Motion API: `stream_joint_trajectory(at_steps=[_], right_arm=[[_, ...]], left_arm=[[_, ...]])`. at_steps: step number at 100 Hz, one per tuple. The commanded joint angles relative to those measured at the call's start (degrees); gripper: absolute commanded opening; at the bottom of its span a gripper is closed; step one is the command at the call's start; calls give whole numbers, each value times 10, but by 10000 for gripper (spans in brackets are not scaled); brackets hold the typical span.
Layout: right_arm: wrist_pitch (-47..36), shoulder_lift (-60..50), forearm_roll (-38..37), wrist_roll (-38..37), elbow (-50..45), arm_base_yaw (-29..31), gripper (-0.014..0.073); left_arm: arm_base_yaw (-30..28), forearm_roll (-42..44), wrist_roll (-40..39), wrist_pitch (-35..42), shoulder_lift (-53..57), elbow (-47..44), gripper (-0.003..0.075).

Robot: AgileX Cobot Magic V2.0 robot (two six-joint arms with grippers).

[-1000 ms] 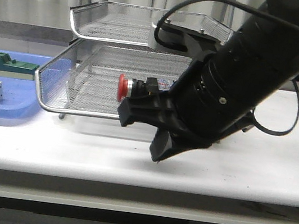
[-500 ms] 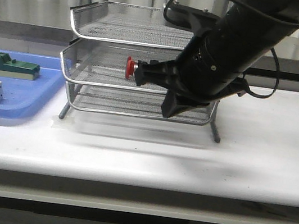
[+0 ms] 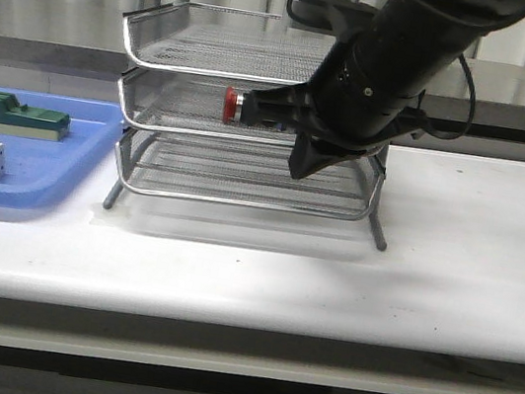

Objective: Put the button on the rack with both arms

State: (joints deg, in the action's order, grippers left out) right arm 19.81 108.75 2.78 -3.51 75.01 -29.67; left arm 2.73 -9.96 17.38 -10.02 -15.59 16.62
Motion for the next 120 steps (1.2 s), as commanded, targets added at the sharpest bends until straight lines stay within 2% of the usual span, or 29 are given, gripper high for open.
stream_joint_trajectory(at_steps=[1,11,42,93,120], right_arm=[[3,-30,-8,5,22,4,-66],[29,-37,-8,5,22,1,-66],[28,-135,-17,5,-40,13,-66],[18,-422,-28,4,-232,151,-66],[24,-584,-28,4,-325,160,-66]], left_arm=[[-2,-6,-5,48,-4,16,4],[-2,-6,-5,48,-4,16,4],[-2,-6,-5,48,-4,16,4],[-2,-6,-5,48,-4,16,4],[-2,-6,-5,48,-4,16,4]])
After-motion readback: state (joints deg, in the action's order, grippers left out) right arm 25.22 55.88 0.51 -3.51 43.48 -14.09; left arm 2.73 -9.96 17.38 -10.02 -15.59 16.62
